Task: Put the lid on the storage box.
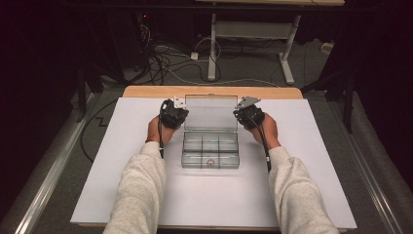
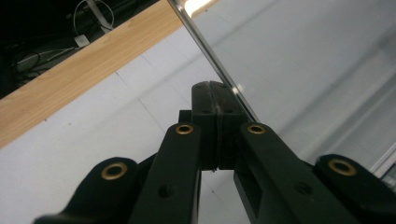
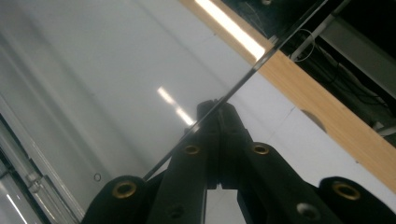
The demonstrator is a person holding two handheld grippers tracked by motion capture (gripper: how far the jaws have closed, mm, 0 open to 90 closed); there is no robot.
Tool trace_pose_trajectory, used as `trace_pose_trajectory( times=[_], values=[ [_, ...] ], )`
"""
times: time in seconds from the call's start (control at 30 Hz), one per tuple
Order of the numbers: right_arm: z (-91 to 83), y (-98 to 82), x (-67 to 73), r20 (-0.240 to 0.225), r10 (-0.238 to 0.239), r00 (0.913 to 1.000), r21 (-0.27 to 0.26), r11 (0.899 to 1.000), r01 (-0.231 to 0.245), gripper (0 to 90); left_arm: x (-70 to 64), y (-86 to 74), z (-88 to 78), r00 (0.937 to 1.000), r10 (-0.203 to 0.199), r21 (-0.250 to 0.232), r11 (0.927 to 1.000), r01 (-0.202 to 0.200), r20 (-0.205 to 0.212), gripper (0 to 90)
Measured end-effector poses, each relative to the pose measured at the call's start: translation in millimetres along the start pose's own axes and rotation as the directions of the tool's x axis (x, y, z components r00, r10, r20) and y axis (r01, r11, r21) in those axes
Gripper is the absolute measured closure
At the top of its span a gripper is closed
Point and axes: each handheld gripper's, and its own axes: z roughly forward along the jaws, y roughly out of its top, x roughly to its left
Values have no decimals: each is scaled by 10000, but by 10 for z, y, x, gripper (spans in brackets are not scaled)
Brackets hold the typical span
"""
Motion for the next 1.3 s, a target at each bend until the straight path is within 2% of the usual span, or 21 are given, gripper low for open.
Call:
trace_pose_trajectory(
  times=[0.37, 0.57, 0.9, 1.17, 1.3],
  values=[
    [-171, 141, -32, 402, -128, 9991, -456, 9989, 147, 900, 5, 170, -169, 9984, 370, -242, 9990, -380, -420, 872],
    [-234, 176, -46, 324, 75, 9994, -698, 9975, -52, 900, 11, 218, -239, 9978, 421, -433, 9981, -443, -519, 872],
    [-342, 239, -49, 513, 2, 9987, -948, 9955, 47, 900, 7, 281, -352, 9963, 530, -752, 9955, -580, -672, 872],
    [-421, 268, -48, 515, 83, 9986, -1216, 9926, -19, 900, 2, 307, -448, 9953, 710, -914, 9928, -769, -659, 872],
    [-459, 271, -45, 426, 242, 9988, -1482, 9888, -176, 900, 11, 303, -489, 9962, 746, -967, 9922, -787, -456, 871]
  ],
)
